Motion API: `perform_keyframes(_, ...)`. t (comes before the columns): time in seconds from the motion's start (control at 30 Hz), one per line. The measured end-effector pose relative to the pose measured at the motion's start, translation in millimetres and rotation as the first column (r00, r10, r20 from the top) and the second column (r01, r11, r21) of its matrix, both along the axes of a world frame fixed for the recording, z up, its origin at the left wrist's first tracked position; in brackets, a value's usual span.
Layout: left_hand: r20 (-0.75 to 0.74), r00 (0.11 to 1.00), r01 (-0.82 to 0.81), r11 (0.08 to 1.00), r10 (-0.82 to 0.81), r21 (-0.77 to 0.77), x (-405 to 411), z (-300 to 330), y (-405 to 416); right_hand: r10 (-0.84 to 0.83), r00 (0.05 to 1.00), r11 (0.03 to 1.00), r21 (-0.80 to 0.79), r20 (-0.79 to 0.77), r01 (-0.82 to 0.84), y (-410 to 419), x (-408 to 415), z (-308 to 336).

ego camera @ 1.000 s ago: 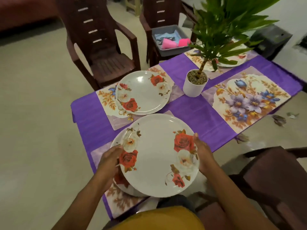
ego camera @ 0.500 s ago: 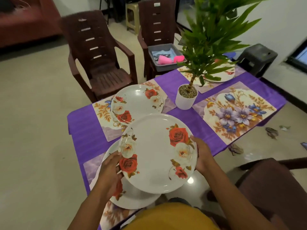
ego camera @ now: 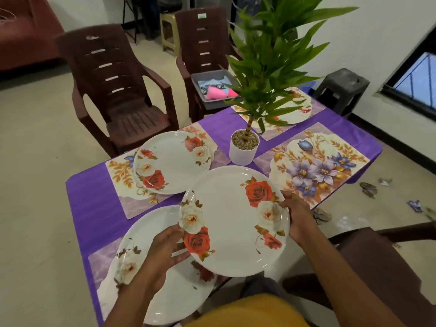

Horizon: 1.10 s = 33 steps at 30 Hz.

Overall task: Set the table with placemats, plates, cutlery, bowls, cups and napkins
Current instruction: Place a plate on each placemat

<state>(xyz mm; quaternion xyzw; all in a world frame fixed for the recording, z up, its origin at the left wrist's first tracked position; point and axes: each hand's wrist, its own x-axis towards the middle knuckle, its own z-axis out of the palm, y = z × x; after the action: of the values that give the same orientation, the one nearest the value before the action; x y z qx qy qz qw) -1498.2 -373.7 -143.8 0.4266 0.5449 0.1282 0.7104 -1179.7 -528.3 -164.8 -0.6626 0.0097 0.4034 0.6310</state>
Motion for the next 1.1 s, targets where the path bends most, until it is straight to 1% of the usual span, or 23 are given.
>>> perform_keyframes(0.13,-0.017,0.998,0.052,0.998,-0.053,-0.029,49.8,-7.8,-14.3,0.033,0.999,0.999,-0.010,0.002,-0.033,-5.6,48.6,-12.4)
perform_keyframes(0.27,-0.076,0.997,-0.022,0.997,0.017,-0.072,113.1,-21.2,-33.3,0.076,0.997,0.993,-0.091,-0.014,-0.077,-9.9,119.6,-24.6)
perform_keyframes(0.4,-0.126,0.990,-0.078,0.991,0.064,-0.112,172.4,-17.9,-55.3,0.155,0.988,0.978,-0.143,-0.012,-0.155,-13.1,186.4,-33.0)
perform_keyframes(0.53,-0.139,0.989,-0.058,0.993,0.043,-0.106,218.1,-12.3,-66.0,0.204,0.979,0.965,-0.170,0.005,-0.200,-13.0,230.9,-34.3)
perform_keyframes(0.73,-0.164,0.986,-0.006,0.995,-0.011,-0.101,252.2,-21.3,-63.9,0.193,0.981,0.960,-0.201,-0.021,-0.193,-21.0,269.2,-47.7)
perform_keyframes(0.83,-0.145,0.989,0.024,0.995,-0.037,-0.094,263.4,-26.6,-60.3,0.148,0.989,0.970,-0.195,-0.013,-0.147,-29.1,275.4,-39.7)
perform_keyframes(0.93,-0.134,0.988,0.064,0.993,-0.077,-0.101,276.4,-29.8,-60.6,0.137,0.990,0.976,-0.167,-0.012,-0.137,-37.1,280.3,-28.7)
perform_keyframes(1.03,-0.105,0.989,0.091,0.991,-0.101,-0.095,290.3,-33.3,-61.3,0.164,0.986,0.963,-0.222,0.029,-0.154,-41.5,292.0,-24.1)
perform_keyframes(1.1,-0.085,0.992,0.086,0.990,-0.095,-0.108,299.4,-35.4,-63.0,0.147,0.989,0.954,-0.268,0.032,-0.133,-44.0,303.5,-26.2)
